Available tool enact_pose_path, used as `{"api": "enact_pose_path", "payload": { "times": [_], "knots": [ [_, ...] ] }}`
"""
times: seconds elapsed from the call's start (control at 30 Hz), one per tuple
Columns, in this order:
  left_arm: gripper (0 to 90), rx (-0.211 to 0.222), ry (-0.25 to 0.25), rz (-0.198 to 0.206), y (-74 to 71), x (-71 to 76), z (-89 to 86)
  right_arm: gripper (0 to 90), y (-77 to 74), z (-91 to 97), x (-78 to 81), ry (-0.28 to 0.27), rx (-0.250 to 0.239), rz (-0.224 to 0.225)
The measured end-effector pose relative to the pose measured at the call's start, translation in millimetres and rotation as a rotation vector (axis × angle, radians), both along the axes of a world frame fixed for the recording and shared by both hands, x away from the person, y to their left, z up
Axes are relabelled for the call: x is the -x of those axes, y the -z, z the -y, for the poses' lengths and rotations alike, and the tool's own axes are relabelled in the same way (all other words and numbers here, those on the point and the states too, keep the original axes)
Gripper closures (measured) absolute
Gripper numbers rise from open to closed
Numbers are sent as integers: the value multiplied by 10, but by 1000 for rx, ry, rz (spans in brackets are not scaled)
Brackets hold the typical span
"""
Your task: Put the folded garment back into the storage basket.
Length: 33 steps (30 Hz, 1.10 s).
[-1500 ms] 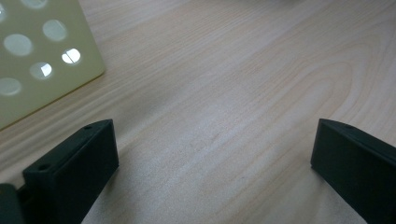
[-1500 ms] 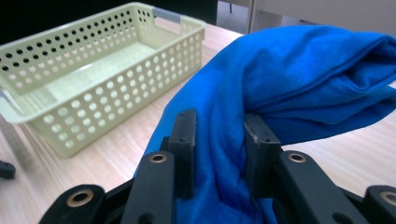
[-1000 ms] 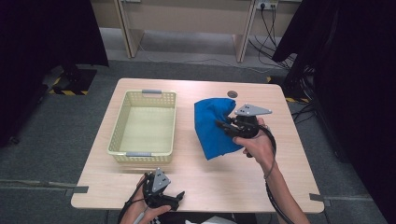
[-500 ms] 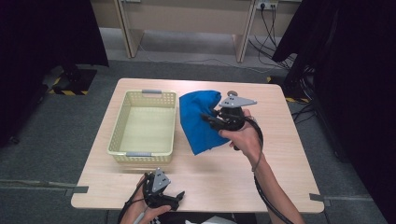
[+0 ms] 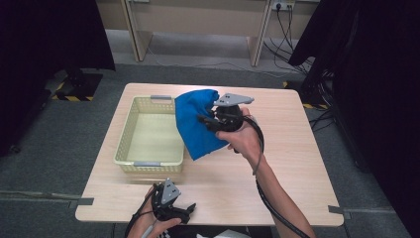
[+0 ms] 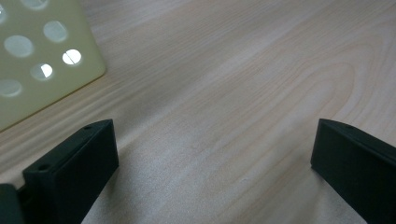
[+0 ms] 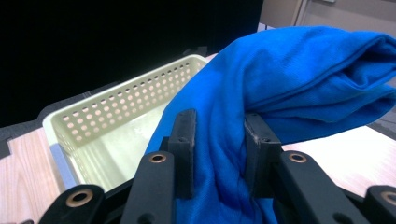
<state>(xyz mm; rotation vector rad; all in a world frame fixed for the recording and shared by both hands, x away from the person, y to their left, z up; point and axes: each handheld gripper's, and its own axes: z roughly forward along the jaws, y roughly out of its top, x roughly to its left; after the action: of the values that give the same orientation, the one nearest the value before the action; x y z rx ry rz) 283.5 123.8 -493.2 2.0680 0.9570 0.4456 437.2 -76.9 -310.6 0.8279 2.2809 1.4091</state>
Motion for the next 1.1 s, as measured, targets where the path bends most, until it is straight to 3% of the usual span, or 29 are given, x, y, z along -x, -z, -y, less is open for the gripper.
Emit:
{"api": "enact_pose_path", "payload": {
  "times": [0.43,1.1],
  "knots": [
    [0,0,0,1,0,-1,0,687,-42,-375,-124,6,8,-16],
    [0,1,1,0,0,-1,0,686,87,-812,-251,18,30,-50]
  ]
}}
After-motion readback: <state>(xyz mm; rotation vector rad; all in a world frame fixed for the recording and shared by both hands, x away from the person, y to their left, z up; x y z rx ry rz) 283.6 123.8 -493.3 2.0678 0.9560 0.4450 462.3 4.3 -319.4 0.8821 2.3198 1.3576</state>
